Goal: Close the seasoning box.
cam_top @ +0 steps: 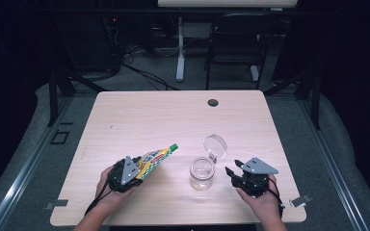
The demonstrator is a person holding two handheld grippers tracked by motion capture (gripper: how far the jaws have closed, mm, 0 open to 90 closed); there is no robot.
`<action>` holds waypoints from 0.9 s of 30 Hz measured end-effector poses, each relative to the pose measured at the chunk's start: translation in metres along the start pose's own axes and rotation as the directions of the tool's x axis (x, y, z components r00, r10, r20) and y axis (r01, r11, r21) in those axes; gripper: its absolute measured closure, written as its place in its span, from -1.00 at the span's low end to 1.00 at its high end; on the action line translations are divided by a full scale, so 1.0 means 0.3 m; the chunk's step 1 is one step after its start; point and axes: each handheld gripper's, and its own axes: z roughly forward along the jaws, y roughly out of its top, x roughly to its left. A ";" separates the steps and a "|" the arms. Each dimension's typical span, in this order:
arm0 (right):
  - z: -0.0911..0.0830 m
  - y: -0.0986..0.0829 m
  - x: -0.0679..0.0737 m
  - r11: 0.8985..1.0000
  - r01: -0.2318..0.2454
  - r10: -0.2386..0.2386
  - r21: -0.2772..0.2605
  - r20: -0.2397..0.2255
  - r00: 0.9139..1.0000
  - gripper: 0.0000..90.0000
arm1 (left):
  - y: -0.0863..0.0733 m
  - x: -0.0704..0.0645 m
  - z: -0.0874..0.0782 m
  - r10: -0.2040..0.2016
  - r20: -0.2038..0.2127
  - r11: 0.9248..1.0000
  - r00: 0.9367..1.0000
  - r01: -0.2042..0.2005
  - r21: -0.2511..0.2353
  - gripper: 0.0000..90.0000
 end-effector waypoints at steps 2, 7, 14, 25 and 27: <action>-0.006 0.003 0.000 1.000 -0.008 0.008 0.001 0.003 1.000 0.28 | 0.002 -0.003 0.001 0.005 -0.001 1.000 1.000 -0.005 -0.002 0.19; -0.033 0.018 -0.001 1.000 -0.007 0.008 -0.006 0.033 0.999 0.42 | 0.008 -0.013 0.000 0.024 0.011 1.000 1.000 -0.024 0.005 0.19; -0.060 0.071 0.032 0.998 0.056 -0.057 0.029 0.040 0.998 0.55 | 0.015 -0.026 -0.004 0.042 0.019 0.999 0.999 -0.042 0.004 0.19; -0.063 0.107 0.052 0.994 0.109 -0.109 0.010 0.042 0.993 0.22 | 0.021 -0.043 -0.003 0.074 0.032 0.997 0.997 -0.074 0.015 0.19; -0.065 0.108 0.060 0.992 0.125 -0.126 0.010 0.050 0.991 0.21 | 0.022 -0.047 -0.002 0.082 0.030 0.996 0.996 -0.082 0.019 0.19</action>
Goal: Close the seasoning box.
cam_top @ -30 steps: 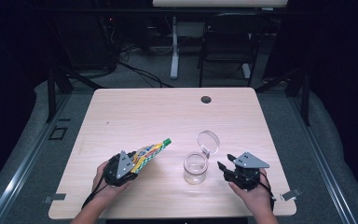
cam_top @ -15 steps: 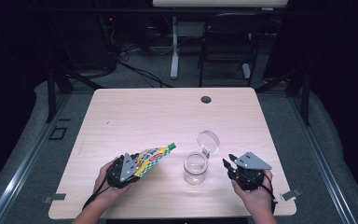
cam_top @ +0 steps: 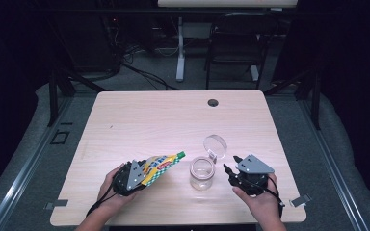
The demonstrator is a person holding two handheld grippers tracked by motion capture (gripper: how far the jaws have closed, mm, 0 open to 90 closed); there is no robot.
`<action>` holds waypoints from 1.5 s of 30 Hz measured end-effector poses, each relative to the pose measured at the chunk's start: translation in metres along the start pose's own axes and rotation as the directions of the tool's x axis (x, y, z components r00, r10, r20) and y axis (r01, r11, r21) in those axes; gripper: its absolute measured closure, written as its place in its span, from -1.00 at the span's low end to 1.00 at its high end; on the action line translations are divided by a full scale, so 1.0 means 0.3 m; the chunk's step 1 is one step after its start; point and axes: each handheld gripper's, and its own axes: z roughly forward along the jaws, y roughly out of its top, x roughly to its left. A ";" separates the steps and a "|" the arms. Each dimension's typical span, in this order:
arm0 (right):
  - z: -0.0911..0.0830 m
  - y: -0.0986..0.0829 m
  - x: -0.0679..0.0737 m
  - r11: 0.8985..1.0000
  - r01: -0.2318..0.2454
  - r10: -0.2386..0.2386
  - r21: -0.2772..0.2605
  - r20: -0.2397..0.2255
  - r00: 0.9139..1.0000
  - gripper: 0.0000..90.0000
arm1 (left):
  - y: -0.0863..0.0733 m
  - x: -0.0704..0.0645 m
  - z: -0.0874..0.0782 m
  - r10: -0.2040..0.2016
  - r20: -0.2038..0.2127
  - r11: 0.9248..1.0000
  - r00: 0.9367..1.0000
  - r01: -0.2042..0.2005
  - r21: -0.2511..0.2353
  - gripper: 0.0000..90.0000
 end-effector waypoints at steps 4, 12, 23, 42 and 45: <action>-0.018 0.002 0.026 0.997 0.069 -0.069 -0.016 0.018 0.997 0.38 | 0.003 -0.003 0.000 0.013 -0.005 1.000 1.000 -0.013 0.005 0.19; -0.032 0.002 0.108 0.956 0.293 -0.292 -0.026 0.037 0.956 0.58 | 0.011 -0.013 0.003 0.051 -0.015 0.998 0.999 -0.051 0.024 0.19; 0.010 0.019 0.180 0.905 0.424 -0.423 -0.039 0.025 0.906 0.55 | 0.023 -0.024 0.009 0.084 -0.015 0.996 0.996 -0.083 0.038 0.19; 0.065 0.050 0.253 0.829 0.557 -0.550 -0.059 0.099 0.829 0.47 | 0.055 -0.043 0.032 0.202 -0.100 0.978 0.974 -0.195 0.077 0.19; 0.066 0.048 0.263 0.818 0.572 -0.565 -0.061 0.106 0.819 0.45 | 0.058 -0.047 0.034 0.216 -0.121 0.975 0.969 -0.208 0.076 0.19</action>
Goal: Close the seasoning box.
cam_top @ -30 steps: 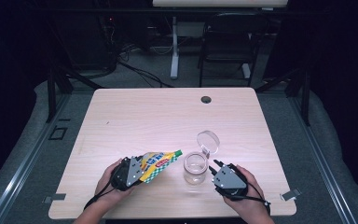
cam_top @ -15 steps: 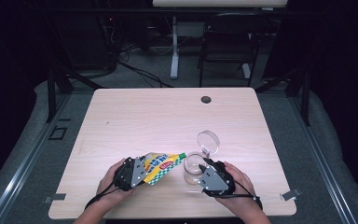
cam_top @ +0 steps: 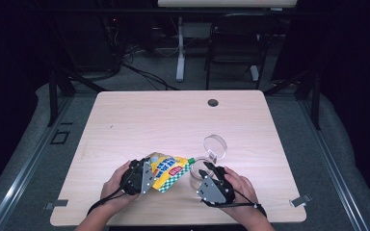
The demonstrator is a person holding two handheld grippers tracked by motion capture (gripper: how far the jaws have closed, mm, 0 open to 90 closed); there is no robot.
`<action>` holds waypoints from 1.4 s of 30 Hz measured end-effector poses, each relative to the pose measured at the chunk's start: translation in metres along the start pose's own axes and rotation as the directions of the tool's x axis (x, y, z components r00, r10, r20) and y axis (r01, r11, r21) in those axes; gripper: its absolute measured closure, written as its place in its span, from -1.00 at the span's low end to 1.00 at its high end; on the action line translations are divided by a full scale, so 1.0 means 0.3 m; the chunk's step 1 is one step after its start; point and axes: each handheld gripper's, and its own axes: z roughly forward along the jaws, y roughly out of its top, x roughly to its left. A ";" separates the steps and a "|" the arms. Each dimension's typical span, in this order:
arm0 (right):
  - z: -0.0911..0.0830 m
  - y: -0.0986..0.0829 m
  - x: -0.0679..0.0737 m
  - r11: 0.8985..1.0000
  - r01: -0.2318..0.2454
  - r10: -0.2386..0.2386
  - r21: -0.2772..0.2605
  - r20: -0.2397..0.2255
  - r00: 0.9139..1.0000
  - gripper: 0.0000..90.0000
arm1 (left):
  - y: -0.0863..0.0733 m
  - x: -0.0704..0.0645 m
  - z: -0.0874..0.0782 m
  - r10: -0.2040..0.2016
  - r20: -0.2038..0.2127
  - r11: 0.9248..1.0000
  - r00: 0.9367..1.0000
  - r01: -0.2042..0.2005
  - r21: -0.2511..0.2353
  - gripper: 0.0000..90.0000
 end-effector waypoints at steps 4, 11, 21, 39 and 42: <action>0.001 0.003 0.009 1.000 0.013 -0.013 -0.003 0.011 1.000 0.41 | 0.005 0.002 -0.002 0.015 -0.016 1.000 1.000 -0.015 0.002 0.19; 0.005 0.007 0.024 0.999 0.042 -0.041 -0.008 0.028 0.999 0.37 | 0.014 -0.008 -0.001 0.063 -0.042 0.998 0.997 -0.063 0.002 0.19; 0.018 0.012 0.040 0.995 0.096 -0.095 -0.003 0.052 0.994 0.36 | 0.042 -0.027 0.003 0.145 -0.067 0.989 0.987 -0.144 0.010 0.19; 0.049 0.032 0.090 0.962 0.271 -0.273 0.026 0.100 0.957 0.51 | 0.053 -0.036 0.007 0.188 -0.084 0.982 0.979 -0.187 0.020 0.22; 0.053 0.033 0.095 0.958 0.284 -0.286 0.030 0.100 0.953 0.51 | 0.051 -0.036 0.008 0.190 -0.081 0.982 0.978 -0.188 0.023 0.22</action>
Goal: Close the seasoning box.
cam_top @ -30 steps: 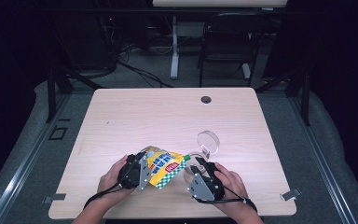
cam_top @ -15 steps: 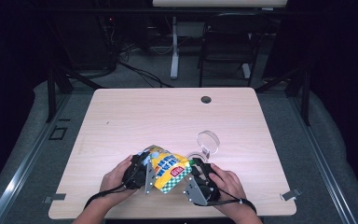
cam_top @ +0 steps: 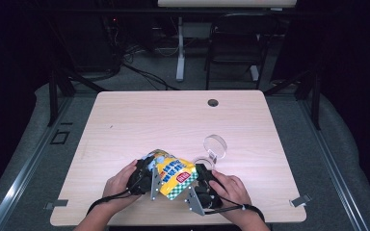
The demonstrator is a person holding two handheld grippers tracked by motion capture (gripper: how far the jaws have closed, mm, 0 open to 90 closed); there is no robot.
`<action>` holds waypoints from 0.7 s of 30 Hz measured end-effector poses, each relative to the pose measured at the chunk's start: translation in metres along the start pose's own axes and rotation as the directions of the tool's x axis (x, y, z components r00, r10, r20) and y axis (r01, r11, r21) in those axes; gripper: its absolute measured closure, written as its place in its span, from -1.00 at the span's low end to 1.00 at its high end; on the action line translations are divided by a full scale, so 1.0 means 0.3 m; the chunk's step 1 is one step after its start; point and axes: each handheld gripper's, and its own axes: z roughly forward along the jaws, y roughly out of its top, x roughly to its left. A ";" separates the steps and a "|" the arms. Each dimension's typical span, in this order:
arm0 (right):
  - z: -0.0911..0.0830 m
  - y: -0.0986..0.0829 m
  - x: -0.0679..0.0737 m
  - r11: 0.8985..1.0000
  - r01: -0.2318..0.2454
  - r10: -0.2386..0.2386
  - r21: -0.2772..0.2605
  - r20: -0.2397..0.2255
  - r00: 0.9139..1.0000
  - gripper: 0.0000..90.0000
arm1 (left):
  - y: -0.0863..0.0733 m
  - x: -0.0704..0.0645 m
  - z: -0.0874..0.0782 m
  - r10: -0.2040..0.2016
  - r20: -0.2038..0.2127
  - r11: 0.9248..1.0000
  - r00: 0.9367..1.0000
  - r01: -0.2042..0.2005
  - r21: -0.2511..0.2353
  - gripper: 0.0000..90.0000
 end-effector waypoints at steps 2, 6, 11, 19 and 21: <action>0.003 0.001 0.003 1.000 0.022 -0.022 -0.005 0.003 1.000 0.51 | 0.000 0.000 0.000 0.002 0.004 1.000 1.000 -0.002 0.000 0.22; 0.007 0.007 0.008 0.998 0.058 -0.058 -0.002 0.002 0.998 0.52 | 0.003 0.000 -0.001 0.022 0.005 1.000 1.000 -0.022 0.011 0.22; 0.008 0.016 0.013 0.997 0.071 -0.071 0.013 -0.002 0.997 0.56 | 0.005 0.004 -0.006 0.045 -0.013 0.999 0.999 -0.045 0.020 0.22; 0.005 0.019 0.015 0.999 0.048 -0.049 0.017 0.023 0.999 0.58 | 0.016 0.009 -0.014 0.068 -0.052 0.998 0.996 -0.066 0.022 0.22; 0.005 0.018 0.017 0.999 0.052 -0.052 0.018 0.025 0.998 0.58 | 0.018 0.009 -0.017 0.079 -0.059 0.997 0.995 -0.078 0.026 0.22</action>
